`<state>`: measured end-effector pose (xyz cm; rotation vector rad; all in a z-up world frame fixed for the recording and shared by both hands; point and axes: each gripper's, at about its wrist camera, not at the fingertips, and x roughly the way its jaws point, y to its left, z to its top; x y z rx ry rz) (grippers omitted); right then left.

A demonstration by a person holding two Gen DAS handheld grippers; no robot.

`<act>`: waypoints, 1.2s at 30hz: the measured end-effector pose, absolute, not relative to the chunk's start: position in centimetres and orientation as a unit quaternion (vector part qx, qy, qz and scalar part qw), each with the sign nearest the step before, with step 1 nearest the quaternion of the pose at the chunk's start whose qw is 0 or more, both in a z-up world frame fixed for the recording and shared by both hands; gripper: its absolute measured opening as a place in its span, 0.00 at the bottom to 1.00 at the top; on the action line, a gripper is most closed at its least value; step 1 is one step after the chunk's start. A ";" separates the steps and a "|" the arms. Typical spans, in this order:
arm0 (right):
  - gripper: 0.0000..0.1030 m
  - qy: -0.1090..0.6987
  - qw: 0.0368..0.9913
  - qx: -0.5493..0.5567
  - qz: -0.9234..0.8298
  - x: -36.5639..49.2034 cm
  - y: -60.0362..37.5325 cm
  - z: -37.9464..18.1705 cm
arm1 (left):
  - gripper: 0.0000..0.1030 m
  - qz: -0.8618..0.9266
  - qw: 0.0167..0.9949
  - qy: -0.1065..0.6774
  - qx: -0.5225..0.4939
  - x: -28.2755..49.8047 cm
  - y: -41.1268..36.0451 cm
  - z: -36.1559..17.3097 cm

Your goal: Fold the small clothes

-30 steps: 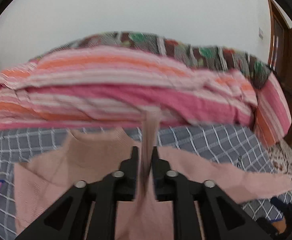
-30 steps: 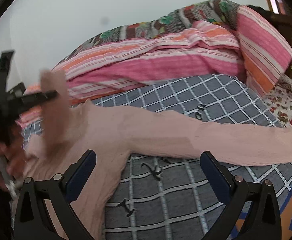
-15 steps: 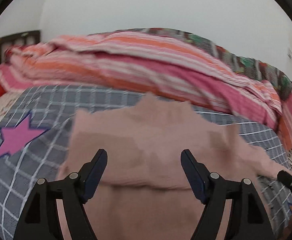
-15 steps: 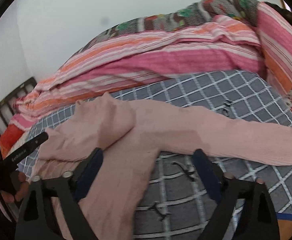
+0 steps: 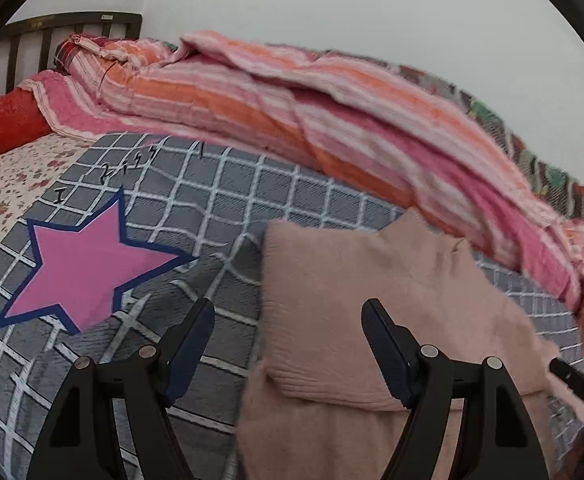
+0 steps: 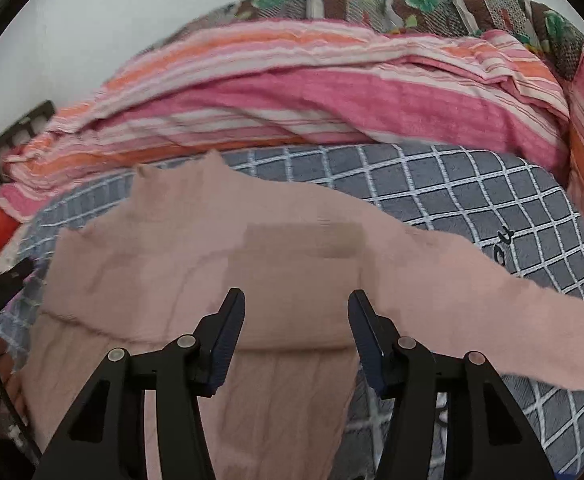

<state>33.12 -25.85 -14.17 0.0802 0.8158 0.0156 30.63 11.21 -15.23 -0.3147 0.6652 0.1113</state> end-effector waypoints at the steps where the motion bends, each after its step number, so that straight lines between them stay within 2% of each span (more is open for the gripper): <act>1: 0.51 0.396 0.917 0.045 0.008 33.1 -26.0 -14.6 | 0.71 0.056 0.929 0.332 -0.151 30.8 11.3 -15.5; 4: 0.51 0.414 0.908 0.062 0.004 33.0 -26.8 -16.2 | 0.67 0.042 0.919 0.355 -0.165 31.7 11.9 -16.6; 5: 0.51 0.418 0.907 0.061 0.005 33.0 -26.8 -16.4 | 0.58 0.037 0.916 0.363 -0.167 32.0 11.9 -16.9; 6: 0.51 0.416 0.907 0.057 0.006 32.9 -26.8 -16.4 | 0.54 0.037 0.911 0.379 -0.161 32.7 11.6 -17.5; 8: 0.51 0.416 0.908 0.055 0.005 32.8 -27.0 -16.5 | 0.35 0.047 0.903 0.402 -0.142 33.4 10.9 -18.4; 9: 0.51 0.419 0.906 0.056 0.001 32.8 -26.9 -16.8 | 0.32 0.052 0.904 0.403 -0.134 33.6 10.6 -18.5; 10: 0.51 0.422 0.905 0.055 -0.002 32.9 -26.9 -16.9 | 0.24 0.054 0.906 0.399 -0.127 33.6 10.3 -18.3; 13: 0.52 0.421 0.906 0.043 -0.010 32.7 -26.5 -17.0 | 0.17 0.114 0.911 0.388 -0.078 33.4 8.9 -17.9; 21: 0.60 0.421 0.906 0.039 0.000 32.5 -26.3 -16.9 | 0.20 0.120 0.914 0.385 -0.046 33.6 7.9 -17.9; 25: 0.64 0.423 0.906 0.030 -0.001 32.6 -25.9 -16.9 | 0.42 0.115 0.911 0.394 -0.035 33.4 7.6 -18.4; 36: 0.69 0.427 0.904 0.030 0.001 32.8 -25.8 -17.0 | 0.47 0.126 0.908 0.398 -0.019 33.2 7.0 -18.4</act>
